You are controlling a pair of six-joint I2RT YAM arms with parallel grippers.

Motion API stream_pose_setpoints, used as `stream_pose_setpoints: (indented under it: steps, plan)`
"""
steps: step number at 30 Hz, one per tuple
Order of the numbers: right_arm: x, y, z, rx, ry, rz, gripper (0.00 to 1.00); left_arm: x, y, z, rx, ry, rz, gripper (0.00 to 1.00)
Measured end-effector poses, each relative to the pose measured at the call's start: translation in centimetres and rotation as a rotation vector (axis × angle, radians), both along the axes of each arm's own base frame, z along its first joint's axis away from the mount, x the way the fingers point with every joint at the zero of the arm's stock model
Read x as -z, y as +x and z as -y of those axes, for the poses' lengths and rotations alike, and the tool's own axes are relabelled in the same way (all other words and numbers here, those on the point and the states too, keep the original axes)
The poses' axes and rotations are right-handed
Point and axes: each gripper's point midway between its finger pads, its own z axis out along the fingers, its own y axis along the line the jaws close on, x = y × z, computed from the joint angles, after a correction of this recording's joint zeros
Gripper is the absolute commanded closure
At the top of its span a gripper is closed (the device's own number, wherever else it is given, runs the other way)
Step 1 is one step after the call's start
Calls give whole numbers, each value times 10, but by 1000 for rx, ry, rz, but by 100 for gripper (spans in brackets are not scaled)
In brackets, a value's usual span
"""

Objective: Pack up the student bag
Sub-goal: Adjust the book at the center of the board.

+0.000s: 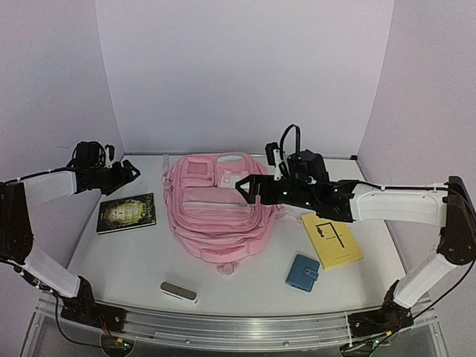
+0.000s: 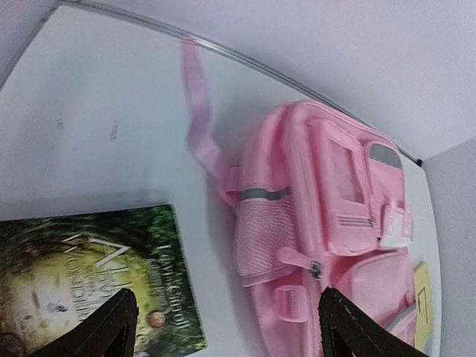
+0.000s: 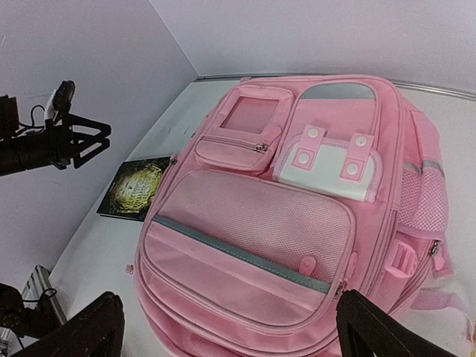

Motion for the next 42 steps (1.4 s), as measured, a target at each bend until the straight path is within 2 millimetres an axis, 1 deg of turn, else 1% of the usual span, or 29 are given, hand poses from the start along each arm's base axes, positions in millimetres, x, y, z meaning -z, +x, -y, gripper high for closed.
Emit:
stream_pose_setpoints:
  steps: [3,4,7,9,11,14,16,18,21,23,25,30,34,38,42]
  plan:
    - [3,-3,-19,-14,21,-46,2,27,-2,-49,-123,7,-105,14]
    - [4,-6,-29,-25,27,-56,2,36,-2,-57,-142,18,-142,15]
    - [11,-27,-67,-85,31,-85,2,55,4,-67,-146,60,-220,15]
    - [15,-45,-94,-133,40,-102,2,59,18,-70,-133,90,-234,15]
    - [23,-61,-113,-174,42,-123,2,61,34,-75,-126,121,-237,15]
    - [39,-80,-128,-217,35,-161,2,64,59,-85,-126,157,-234,15]
    - [47,-85,-131,-222,29,-183,2,69,73,-90,-127,174,-243,15]
    - [49,-86,-132,-219,32,-194,2,76,82,-94,-127,179,-259,15]
    - [47,-85,-133,-213,47,-198,2,92,87,-97,-130,182,-303,15]
    - [48,-85,-132,-208,48,-203,2,106,83,-97,-131,180,-347,15]
    - [51,-85,-131,-203,47,-210,2,113,78,-97,-131,178,-376,15]
    - [55,-89,-126,-198,42,-221,2,121,72,-96,-130,177,-400,14]
    - [44,-94,-122,-199,56,-209,2,128,66,-97,-132,183,-418,14]
    - [32,-98,-117,-196,79,-196,2,130,64,-99,-136,183,-421,15]
    - [31,-102,-112,-190,84,-197,2,134,61,-100,-140,181,-422,15]
